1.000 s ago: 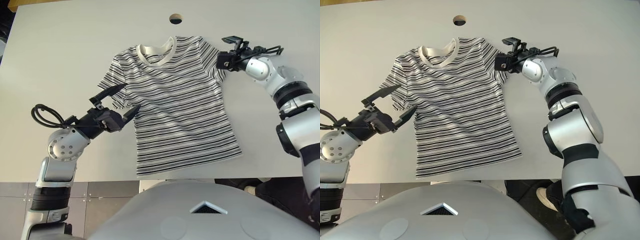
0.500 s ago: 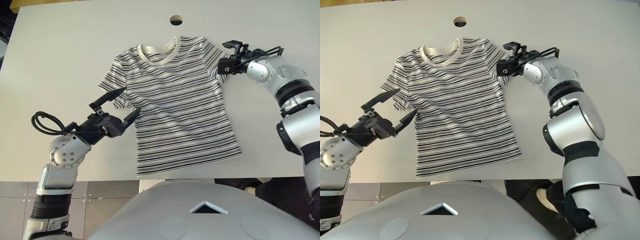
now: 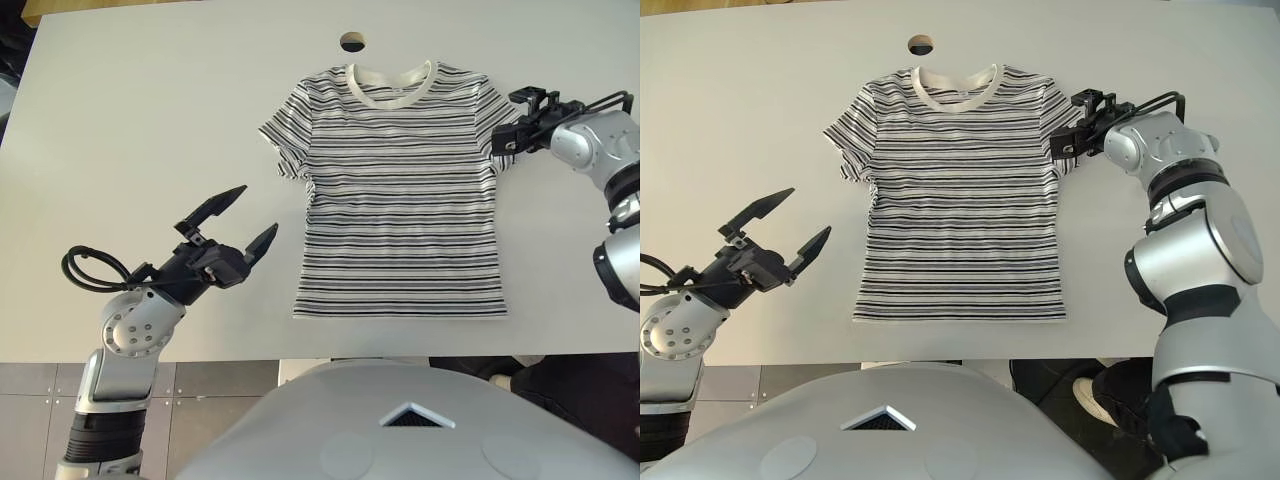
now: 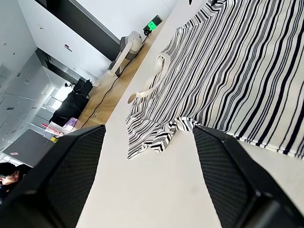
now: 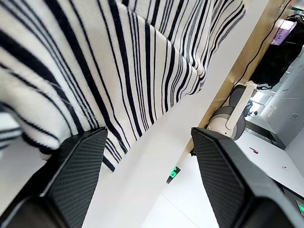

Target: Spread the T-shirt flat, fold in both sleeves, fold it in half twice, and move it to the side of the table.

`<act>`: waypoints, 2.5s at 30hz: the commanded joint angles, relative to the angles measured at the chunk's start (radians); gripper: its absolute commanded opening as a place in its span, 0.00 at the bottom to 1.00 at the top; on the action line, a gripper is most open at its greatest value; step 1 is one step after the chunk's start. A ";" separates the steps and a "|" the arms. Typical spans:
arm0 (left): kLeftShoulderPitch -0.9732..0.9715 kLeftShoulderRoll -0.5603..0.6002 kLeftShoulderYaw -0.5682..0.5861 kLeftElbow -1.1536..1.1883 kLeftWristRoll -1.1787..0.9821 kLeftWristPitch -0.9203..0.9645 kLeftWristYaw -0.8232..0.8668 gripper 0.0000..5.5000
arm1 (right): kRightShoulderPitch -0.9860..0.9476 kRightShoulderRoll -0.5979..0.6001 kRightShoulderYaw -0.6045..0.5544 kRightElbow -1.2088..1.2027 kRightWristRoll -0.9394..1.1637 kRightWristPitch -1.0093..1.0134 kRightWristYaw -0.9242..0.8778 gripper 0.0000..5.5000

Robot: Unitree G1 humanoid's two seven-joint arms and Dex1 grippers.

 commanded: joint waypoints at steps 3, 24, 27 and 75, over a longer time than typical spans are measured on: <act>-0.022 0.007 0.006 0.005 0.006 0.016 -0.004 0.62 | -0.047 0.000 -0.068 0.014 0.056 -0.050 0.132 0.60; -0.038 0.003 -0.022 0.001 -0.002 0.031 -0.016 0.62 | 0.029 0.298 -0.503 -0.140 0.634 -0.039 0.754 0.60; -0.036 0.004 -0.020 0.001 -0.001 0.031 -0.018 0.62 | 0.078 0.328 -0.542 -0.188 0.698 0.065 0.822 0.60; -0.065 0.014 -0.019 0.041 0.009 0.004 -0.011 0.62 | 0.161 0.410 -0.609 -0.158 0.856 0.458 0.805 0.60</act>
